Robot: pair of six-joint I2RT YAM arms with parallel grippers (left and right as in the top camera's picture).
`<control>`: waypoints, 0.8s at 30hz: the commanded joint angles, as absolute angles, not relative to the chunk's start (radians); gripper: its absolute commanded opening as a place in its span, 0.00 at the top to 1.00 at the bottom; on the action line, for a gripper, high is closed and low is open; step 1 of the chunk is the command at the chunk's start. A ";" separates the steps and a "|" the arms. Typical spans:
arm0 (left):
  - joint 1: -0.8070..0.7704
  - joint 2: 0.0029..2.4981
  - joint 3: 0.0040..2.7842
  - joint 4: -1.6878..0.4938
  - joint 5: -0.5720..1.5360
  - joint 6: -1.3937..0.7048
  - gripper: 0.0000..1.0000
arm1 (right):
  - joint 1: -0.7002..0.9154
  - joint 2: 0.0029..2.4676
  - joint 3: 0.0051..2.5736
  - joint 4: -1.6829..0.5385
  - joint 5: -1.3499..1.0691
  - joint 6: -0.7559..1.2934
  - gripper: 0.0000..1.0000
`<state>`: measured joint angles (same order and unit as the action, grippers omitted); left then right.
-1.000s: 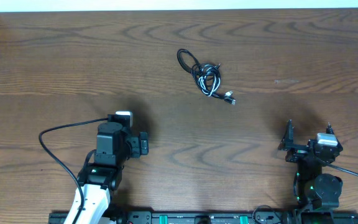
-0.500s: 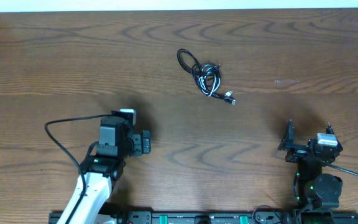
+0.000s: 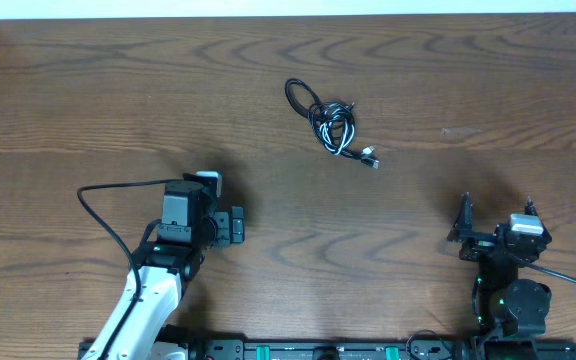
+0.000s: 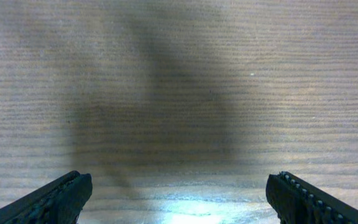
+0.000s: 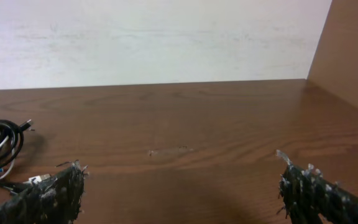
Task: Untangle cables
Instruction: 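Raise the left gripper and move it forward toward the cable bundle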
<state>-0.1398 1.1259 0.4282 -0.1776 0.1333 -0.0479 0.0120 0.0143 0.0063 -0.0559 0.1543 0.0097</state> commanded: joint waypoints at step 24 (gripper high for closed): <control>-0.136 1.130 0.485 -0.229 0.233 -0.010 0.05 | 0.020 0.006 0.005 -0.060 0.158 -0.005 0.01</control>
